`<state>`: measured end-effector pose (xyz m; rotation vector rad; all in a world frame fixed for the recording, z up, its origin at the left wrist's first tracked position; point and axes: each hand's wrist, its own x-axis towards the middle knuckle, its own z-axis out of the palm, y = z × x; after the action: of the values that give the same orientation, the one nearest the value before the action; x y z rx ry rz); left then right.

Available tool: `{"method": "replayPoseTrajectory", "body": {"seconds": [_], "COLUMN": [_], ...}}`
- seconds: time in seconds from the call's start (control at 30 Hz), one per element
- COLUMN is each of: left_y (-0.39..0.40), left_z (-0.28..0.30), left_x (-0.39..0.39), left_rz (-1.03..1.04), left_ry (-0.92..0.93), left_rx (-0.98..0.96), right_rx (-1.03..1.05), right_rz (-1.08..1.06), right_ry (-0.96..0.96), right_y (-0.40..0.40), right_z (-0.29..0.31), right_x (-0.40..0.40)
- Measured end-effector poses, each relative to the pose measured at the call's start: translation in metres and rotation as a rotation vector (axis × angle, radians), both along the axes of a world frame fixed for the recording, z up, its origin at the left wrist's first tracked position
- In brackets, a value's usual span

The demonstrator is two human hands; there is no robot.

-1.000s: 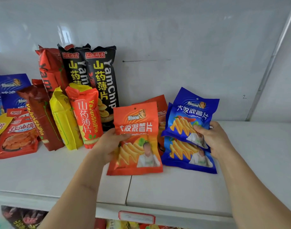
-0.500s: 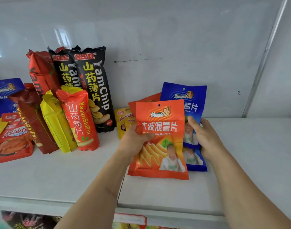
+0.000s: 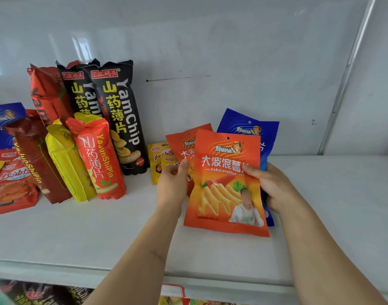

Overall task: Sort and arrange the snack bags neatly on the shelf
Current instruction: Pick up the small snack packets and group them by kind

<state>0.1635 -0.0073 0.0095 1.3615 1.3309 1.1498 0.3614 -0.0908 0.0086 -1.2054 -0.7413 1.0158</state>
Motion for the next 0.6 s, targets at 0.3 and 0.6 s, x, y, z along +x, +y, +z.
{"method": "replayPoseTrajectory", "body": {"seconds": [0.3, 0.6], "left_y": [0.037, 0.052], "left_z": [0.015, 0.018], "left_x": [0.017, 0.029], "left_rz": [-0.066, -0.139], "left_ry": [0.048, 0.111], "left_rx": [-0.269, -0.325], "right_rx": [-0.03, -0.071], "right_rz": [0.033, 0.054], "right_ry": [0.041, 0.005], "right_y": [-0.005, -0.008], "right_z": [-0.006, -0.004], "right_x": [0.01, 0.016]}}
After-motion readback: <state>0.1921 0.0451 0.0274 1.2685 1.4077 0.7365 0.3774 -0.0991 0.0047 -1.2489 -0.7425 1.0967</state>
